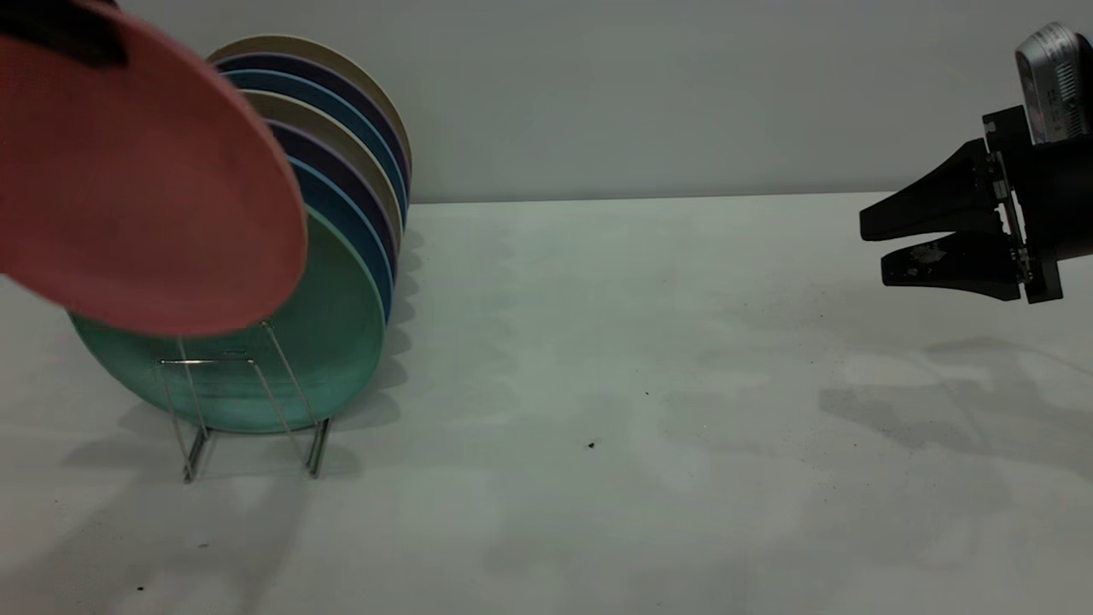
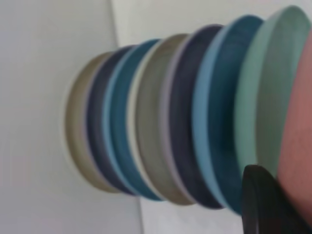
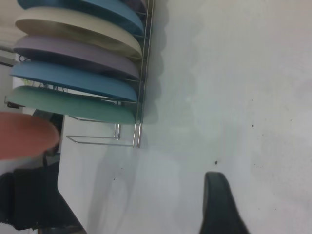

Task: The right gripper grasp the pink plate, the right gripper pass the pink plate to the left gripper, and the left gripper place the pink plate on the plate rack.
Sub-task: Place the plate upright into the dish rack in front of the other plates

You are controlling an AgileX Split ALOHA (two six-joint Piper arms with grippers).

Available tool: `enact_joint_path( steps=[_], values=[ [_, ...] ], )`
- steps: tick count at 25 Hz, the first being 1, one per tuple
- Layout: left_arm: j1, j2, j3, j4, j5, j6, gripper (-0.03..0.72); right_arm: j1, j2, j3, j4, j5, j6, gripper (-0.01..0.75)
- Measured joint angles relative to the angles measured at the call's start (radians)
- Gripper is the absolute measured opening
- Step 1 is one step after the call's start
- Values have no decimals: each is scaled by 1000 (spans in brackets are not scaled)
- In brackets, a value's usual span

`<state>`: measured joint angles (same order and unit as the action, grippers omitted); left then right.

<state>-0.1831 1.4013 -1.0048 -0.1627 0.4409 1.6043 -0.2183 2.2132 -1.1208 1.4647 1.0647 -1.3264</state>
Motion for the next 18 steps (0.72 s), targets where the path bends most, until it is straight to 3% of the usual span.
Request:
enact_joint_path(
  steps=[8, 18],
  values=[
    [0, 20, 34, -46, 26, 22, 88, 0, 0, 0, 1, 0, 0, 476],
    [0, -13, 50, -76, -41, 124, 88, 0, 0, 0, 3, 0, 0, 475]
  ],
)
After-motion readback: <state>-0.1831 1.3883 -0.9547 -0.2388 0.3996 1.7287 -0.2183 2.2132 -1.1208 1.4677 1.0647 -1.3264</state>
